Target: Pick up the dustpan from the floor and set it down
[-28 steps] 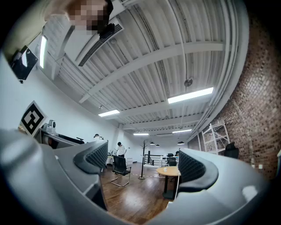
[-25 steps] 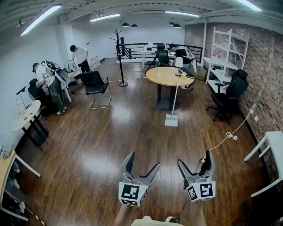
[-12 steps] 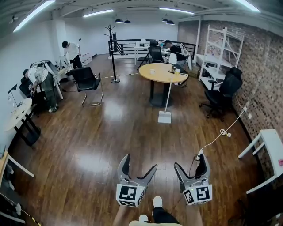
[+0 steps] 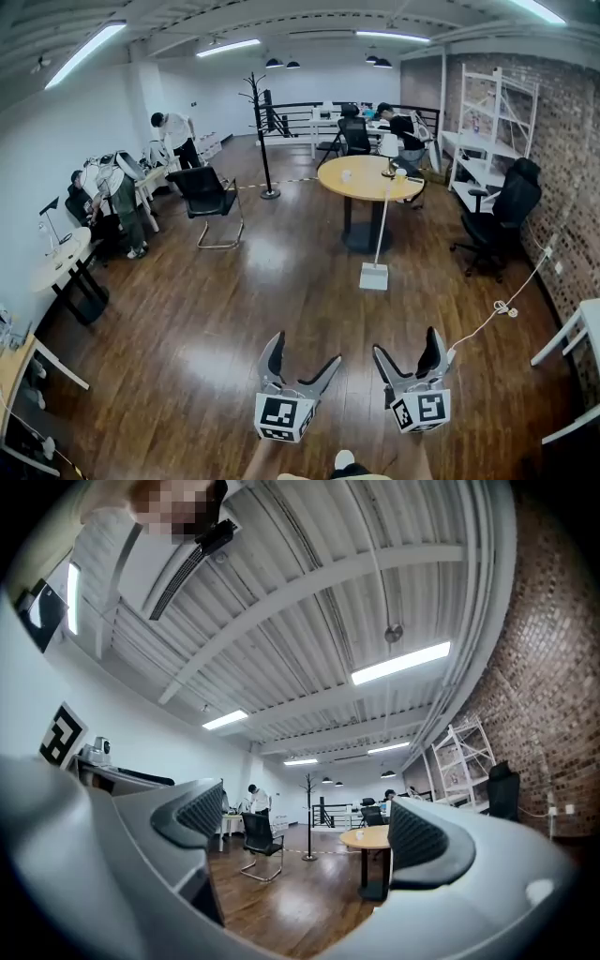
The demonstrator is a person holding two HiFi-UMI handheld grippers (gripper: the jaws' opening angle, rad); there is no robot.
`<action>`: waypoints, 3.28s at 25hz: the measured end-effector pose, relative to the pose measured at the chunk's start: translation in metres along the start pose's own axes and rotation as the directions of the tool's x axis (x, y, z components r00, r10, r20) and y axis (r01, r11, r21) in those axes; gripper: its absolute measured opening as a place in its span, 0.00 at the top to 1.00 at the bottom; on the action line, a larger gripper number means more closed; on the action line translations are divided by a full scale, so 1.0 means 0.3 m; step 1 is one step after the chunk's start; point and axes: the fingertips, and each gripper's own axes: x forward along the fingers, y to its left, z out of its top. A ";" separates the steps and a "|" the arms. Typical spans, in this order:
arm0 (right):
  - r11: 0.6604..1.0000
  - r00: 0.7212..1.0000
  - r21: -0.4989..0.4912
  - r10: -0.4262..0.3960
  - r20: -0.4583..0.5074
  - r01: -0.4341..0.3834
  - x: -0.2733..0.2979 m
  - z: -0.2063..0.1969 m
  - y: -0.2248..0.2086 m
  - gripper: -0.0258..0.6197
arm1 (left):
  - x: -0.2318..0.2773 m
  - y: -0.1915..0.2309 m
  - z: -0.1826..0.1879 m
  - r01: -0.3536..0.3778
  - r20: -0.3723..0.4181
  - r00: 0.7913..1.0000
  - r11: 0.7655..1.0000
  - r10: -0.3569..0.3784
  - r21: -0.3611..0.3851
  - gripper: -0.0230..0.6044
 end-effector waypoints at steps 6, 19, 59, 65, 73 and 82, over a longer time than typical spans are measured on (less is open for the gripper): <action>0.998 0.997 0.002 0.067 0.036 -0.067 0.189 -0.015 -0.064 0.13 | 0.199 0.027 0.003 -0.016 0.014 1.000 1.000 0.016 0.013 0.20; 0.994 0.995 0.102 0.052 -0.079 -0.044 0.346 -0.273 -0.252 0.13 | 0.454 0.078 -0.200 -0.027 -0.081 0.996 0.999 0.025 -0.029 0.21; 0.999 0.993 0.049 -0.012 -0.119 0.018 1.546 -0.643 -0.520 0.15 | 1.543 0.785 -0.420 0.123 -0.095 0.987 0.991 -0.127 -0.054 0.22; 0.996 0.997 0.071 0.061 -0.050 -0.057 1.833 -0.645 -0.610 0.15 | 1.782 0.922 -0.352 0.035 -0.065 0.997 0.999 -0.035 -0.001 0.23; 0.995 0.997 0.067 0.075 -0.021 -0.073 2.018 -0.663 -0.841 0.16 | 2.102 0.857 -0.350 0.046 -0.046 0.998 0.999 -0.046 -0.004 0.26; 0.994 0.996 0.110 0.030 -0.086 -0.020 2.078 -0.818 -1.034 0.16 | 2.280 0.883 -0.417 -0.009 -0.078 0.997 1.000 0.009 0.002 0.28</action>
